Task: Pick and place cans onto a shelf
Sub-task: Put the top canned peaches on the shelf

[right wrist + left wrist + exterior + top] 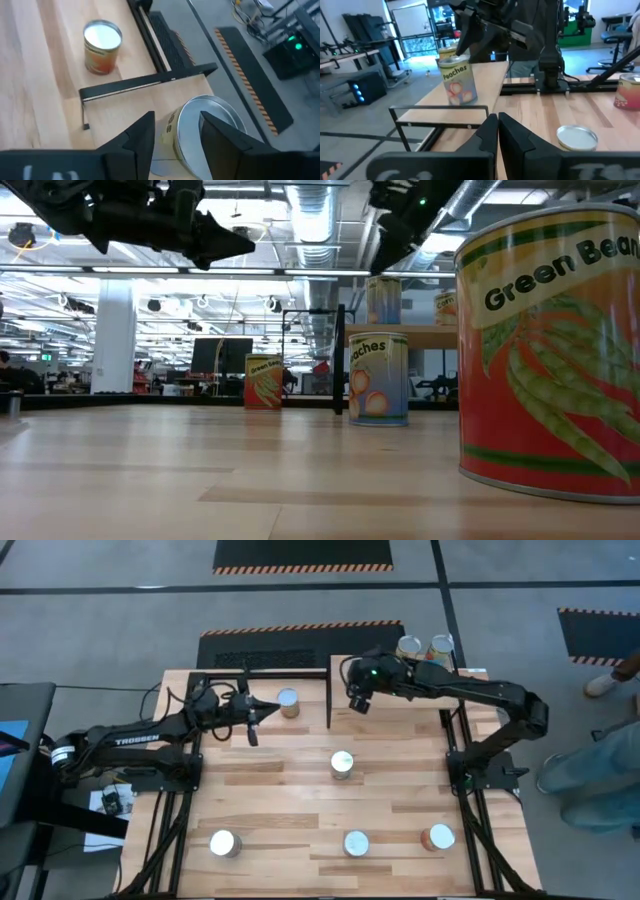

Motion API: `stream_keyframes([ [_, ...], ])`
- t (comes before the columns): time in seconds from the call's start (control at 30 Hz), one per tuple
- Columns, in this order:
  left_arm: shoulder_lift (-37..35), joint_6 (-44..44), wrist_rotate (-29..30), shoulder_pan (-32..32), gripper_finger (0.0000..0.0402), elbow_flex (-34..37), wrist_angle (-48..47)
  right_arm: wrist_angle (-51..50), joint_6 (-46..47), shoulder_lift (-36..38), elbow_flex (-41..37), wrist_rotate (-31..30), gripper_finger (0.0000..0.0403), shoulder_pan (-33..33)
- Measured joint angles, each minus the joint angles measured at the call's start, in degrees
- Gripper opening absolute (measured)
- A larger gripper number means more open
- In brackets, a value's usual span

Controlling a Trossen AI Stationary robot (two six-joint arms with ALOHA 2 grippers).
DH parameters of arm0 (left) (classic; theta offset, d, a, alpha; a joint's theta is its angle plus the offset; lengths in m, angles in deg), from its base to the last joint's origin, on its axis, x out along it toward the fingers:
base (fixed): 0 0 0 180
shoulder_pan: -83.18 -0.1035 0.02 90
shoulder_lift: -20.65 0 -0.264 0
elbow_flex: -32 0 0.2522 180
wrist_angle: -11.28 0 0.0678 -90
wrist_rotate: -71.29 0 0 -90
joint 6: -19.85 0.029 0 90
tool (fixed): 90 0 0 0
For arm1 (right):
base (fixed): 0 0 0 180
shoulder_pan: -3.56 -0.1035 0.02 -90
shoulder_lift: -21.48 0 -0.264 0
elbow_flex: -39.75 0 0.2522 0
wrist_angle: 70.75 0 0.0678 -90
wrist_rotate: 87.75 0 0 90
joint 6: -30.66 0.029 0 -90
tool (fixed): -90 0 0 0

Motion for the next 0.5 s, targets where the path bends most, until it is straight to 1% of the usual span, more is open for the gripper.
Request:
stream_keyframes([
  [0.27, 0.2, 0.5, 0.0, 0.0, 0.0004, 0.0, -0.5, -4.2, 0.9, -4.2, 3.6, -1.5, 0.0126, 0.7],
  [0.37, 0.2, 0.6, 0.0, 0.0, 0.0004, 0.0, -0.6, -4.2, 0.8, -4.6, 3.9, -1.8, 0.0098, 0.8],
  [0.5, 0.2, 0.6, 0.0, 0.0, 0.0004, 0.0, -0.6, -4.4, 0.4, -4.2, 4.0, -1.8, 0.0050, 0.8],
])
